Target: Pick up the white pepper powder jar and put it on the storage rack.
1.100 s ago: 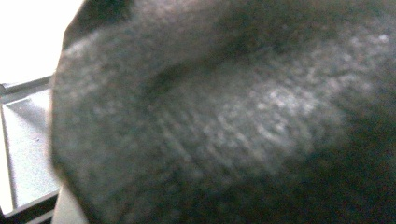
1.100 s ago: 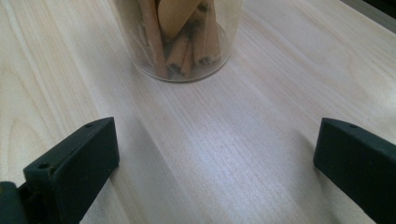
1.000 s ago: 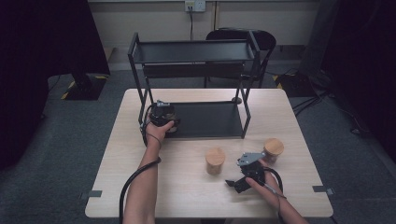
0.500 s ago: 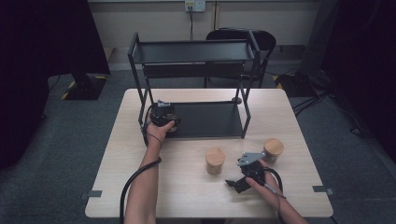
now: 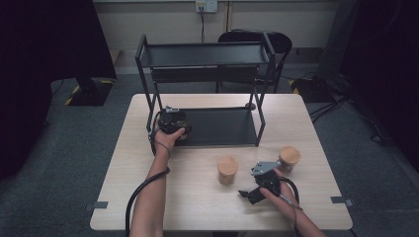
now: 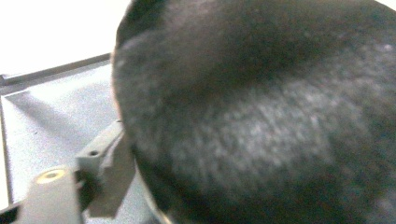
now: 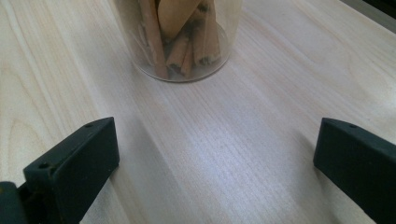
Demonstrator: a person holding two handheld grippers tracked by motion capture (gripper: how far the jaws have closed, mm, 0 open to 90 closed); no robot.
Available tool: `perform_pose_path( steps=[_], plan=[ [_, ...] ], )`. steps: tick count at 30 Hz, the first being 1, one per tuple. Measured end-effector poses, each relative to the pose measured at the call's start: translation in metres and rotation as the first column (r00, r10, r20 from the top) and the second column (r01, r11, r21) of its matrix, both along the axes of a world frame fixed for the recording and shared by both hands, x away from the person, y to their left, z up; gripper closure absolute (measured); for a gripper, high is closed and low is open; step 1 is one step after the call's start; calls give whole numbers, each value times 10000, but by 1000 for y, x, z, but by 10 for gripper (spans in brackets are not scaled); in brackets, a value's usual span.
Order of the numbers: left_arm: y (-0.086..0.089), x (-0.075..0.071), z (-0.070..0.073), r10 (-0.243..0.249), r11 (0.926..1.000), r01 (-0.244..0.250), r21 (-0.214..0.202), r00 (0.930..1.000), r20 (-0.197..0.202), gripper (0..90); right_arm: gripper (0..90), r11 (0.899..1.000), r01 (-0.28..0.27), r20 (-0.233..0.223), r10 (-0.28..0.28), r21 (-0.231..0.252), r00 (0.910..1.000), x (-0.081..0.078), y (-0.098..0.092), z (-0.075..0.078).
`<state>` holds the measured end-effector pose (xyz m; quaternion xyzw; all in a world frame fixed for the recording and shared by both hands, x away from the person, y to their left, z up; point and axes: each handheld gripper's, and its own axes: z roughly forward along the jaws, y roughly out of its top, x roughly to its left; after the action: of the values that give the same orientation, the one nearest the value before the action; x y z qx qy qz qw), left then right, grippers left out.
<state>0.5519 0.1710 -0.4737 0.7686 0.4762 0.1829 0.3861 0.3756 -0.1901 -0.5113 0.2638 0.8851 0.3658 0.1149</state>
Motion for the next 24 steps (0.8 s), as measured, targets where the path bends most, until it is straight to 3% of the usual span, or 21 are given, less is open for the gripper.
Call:
perform_pose_path(
  steps=[14, 24],
  plan=[
    [0, -9, 1, 36, 9993, -39, -366, 10000, -79, 31, 0, 10000, -1, -1, 1, -1, 10000, 0, 0, 0],
    [0, -17, -1, -88, 9990, 82, -430, 9999, -147, 26, 0, 10000, -1, 0, 1, -3, 10000, 0, 0, 0]
  ],
)
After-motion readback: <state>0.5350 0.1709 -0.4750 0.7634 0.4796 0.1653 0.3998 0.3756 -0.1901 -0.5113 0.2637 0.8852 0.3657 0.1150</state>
